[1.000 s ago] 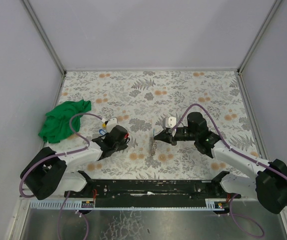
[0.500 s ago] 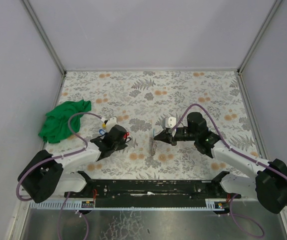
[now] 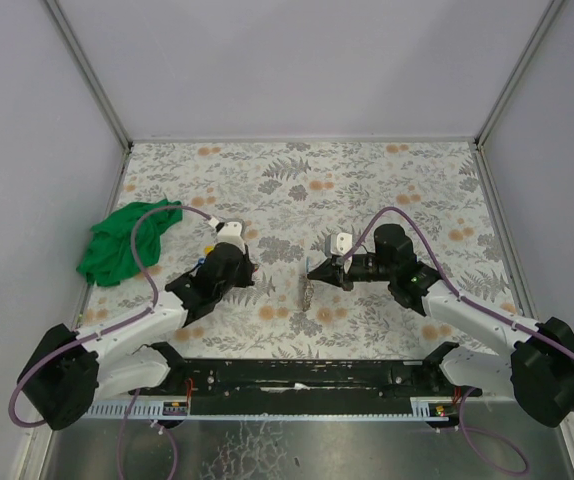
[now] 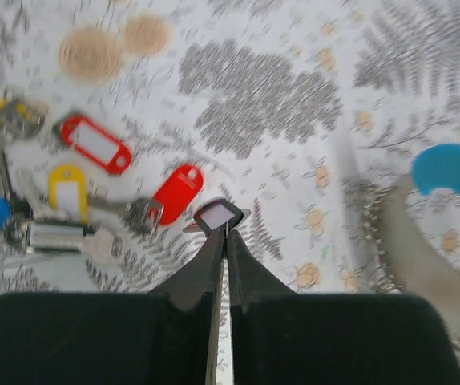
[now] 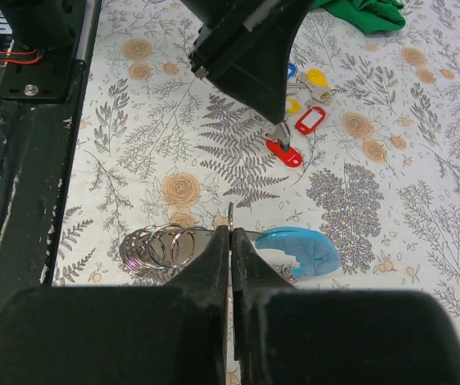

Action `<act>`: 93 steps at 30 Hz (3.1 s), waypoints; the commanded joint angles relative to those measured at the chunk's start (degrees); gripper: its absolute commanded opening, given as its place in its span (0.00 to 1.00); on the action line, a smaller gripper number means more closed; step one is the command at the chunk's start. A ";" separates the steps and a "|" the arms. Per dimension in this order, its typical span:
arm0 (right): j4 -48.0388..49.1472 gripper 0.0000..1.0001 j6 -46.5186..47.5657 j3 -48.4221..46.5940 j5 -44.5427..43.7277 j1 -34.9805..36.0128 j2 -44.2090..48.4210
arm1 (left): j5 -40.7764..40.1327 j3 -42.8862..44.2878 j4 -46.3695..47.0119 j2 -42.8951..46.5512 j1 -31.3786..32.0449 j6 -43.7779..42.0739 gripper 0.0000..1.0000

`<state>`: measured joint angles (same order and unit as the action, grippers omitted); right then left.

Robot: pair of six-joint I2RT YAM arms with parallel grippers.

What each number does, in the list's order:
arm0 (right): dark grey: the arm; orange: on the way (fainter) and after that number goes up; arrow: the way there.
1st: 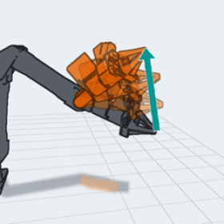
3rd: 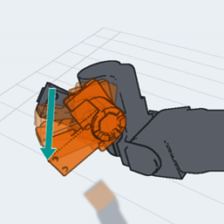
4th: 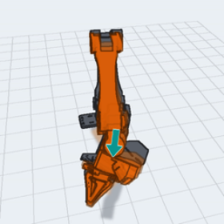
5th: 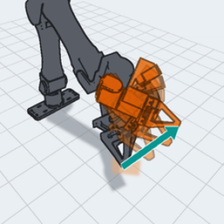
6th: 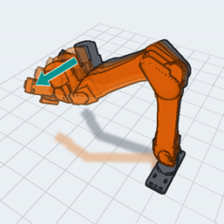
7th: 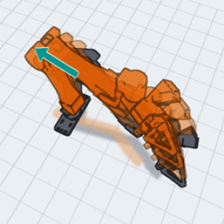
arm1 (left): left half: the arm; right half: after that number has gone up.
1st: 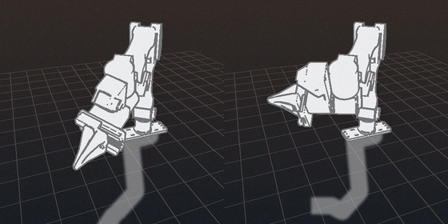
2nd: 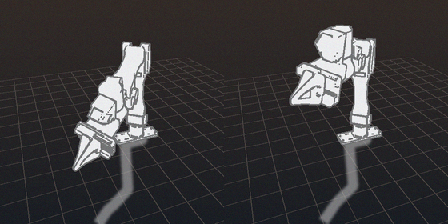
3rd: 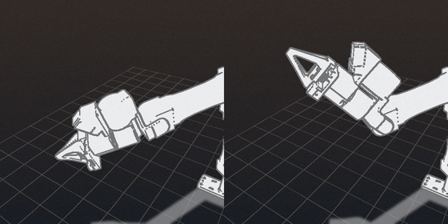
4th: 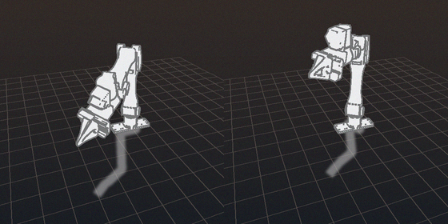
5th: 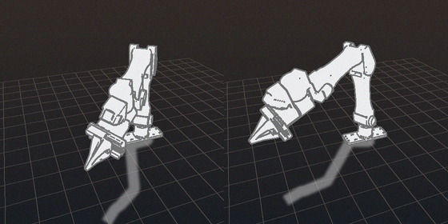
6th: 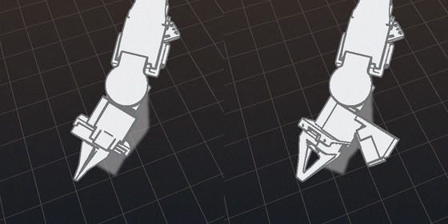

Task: Put the keys on the keyring

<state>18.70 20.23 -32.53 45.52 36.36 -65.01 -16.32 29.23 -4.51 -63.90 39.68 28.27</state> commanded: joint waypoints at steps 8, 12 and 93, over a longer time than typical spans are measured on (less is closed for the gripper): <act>5.67 0.00 -1.67 0.40 -1.87 -0.22 1.95 | 14.83 -13.37 44.80 9.22 -0.03 -31.01 0.00; 6.43 0.00 -1.78 1.05 -3.48 -0.19 2.61 | 10.45 -14.01 44.53 7.25 -0.37 -34.67 0.00; 5.38 0.00 -3.56 0.46 -4.38 -0.24 3.13 | 6.11 16.73 -10.31 -22.08 -1.13 -4.74 0.19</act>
<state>21.23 17.32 -31.20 41.01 36.36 -63.75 -11.29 43.48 -11.92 -83.92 39.22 24.93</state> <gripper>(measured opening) 0.019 0.203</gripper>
